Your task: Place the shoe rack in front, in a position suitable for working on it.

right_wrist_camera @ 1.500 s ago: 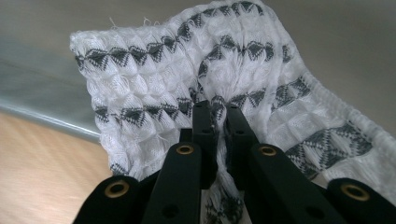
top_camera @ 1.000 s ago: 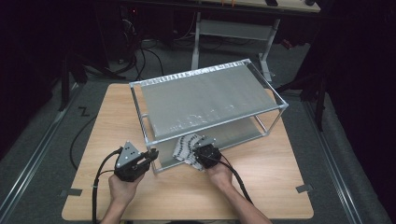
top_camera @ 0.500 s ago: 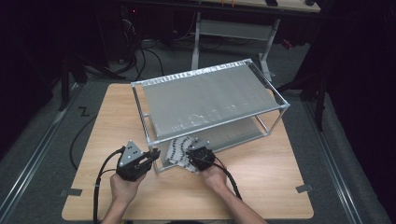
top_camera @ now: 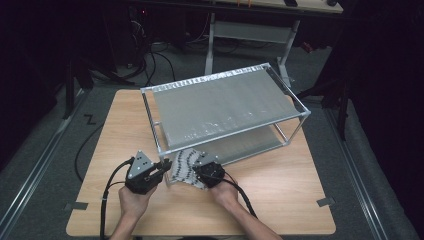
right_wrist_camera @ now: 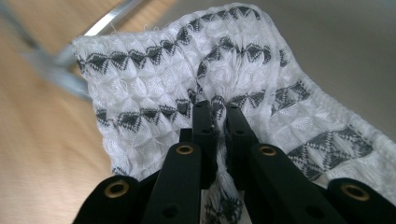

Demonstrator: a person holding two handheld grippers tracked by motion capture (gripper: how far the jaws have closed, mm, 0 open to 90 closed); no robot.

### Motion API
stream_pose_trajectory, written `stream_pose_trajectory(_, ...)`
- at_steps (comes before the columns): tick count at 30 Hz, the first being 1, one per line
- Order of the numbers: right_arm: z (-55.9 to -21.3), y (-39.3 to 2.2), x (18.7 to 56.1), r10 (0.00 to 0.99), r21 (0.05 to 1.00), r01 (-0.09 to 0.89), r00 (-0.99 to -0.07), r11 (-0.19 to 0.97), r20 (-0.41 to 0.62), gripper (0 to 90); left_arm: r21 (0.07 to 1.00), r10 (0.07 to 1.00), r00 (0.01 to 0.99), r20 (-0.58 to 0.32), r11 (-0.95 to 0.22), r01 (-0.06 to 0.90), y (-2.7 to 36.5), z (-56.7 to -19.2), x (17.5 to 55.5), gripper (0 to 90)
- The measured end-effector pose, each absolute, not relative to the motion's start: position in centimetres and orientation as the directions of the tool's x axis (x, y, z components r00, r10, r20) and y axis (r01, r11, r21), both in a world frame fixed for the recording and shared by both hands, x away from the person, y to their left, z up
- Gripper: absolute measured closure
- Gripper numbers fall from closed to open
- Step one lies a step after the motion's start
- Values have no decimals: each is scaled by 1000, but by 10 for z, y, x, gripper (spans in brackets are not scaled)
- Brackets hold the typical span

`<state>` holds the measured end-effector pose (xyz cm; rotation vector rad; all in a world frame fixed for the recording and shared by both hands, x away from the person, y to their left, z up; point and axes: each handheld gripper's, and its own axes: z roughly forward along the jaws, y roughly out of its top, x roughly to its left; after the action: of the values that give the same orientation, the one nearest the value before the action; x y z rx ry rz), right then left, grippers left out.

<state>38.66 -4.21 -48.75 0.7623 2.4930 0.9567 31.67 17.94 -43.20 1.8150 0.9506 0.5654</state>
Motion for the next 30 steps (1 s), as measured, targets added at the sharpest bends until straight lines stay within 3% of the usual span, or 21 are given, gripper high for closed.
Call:
stream_pose_trajectory(15,-489,-32,369,538,701,286,-827,653,-164,859,907,806,590,-40,-219,360,180,-432,317,810)
stream_pose_trajectory(30,-492,-91,379,621,703,357,-769,615,-152,859,910,790,610,-54,-213,356,182,-433,317,807)
